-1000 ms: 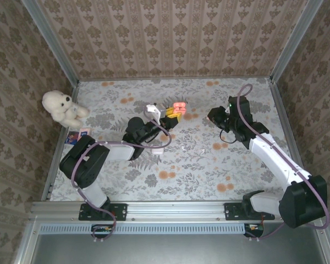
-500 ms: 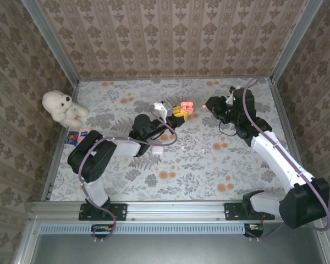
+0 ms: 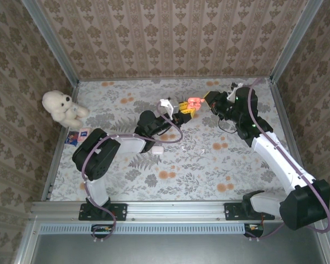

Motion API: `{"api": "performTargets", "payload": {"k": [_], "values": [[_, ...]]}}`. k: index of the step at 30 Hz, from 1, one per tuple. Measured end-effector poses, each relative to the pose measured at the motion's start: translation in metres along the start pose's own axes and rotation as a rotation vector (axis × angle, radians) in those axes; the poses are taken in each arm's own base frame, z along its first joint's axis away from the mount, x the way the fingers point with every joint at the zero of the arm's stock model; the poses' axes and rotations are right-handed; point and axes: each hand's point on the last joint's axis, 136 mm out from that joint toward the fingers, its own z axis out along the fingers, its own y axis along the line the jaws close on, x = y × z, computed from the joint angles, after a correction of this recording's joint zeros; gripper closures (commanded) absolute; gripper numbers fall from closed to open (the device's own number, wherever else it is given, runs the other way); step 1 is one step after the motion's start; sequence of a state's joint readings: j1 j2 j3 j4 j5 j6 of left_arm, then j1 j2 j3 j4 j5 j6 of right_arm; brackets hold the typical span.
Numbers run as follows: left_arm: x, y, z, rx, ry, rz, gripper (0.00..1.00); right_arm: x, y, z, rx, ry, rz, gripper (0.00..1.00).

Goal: Insert wireless bluetooth earbuds into charging case

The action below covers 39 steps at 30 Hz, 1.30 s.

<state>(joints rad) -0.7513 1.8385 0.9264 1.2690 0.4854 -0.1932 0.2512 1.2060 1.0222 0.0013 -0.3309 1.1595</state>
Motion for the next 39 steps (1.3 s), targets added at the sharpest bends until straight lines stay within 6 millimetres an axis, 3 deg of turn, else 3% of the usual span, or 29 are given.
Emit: {"api": "performTargets", "payload": {"k": [7, 22, 28, 39], "values": [[-0.011, -0.011, 0.009, 0.036, -0.028, 0.071, 1.00, -0.002, 0.013, -0.006, -0.045, -0.010, 0.031, 0.82], [-0.017, -0.010, 0.011, 0.035, -0.042, 0.115, 1.00, -0.004, 0.036, -0.023, -0.116, -0.027, 0.045, 0.82], [-0.017, -0.009, 0.011, 0.031, -0.043, 0.115, 1.00, -0.003, 0.037, -0.024, -0.123, -0.027, 0.054, 0.82], [-0.025, -0.010, 0.011, 0.029, -0.056, 0.122, 1.00, 0.003, 0.019, -0.020, -0.090, -0.015, 0.071, 0.82]]}}
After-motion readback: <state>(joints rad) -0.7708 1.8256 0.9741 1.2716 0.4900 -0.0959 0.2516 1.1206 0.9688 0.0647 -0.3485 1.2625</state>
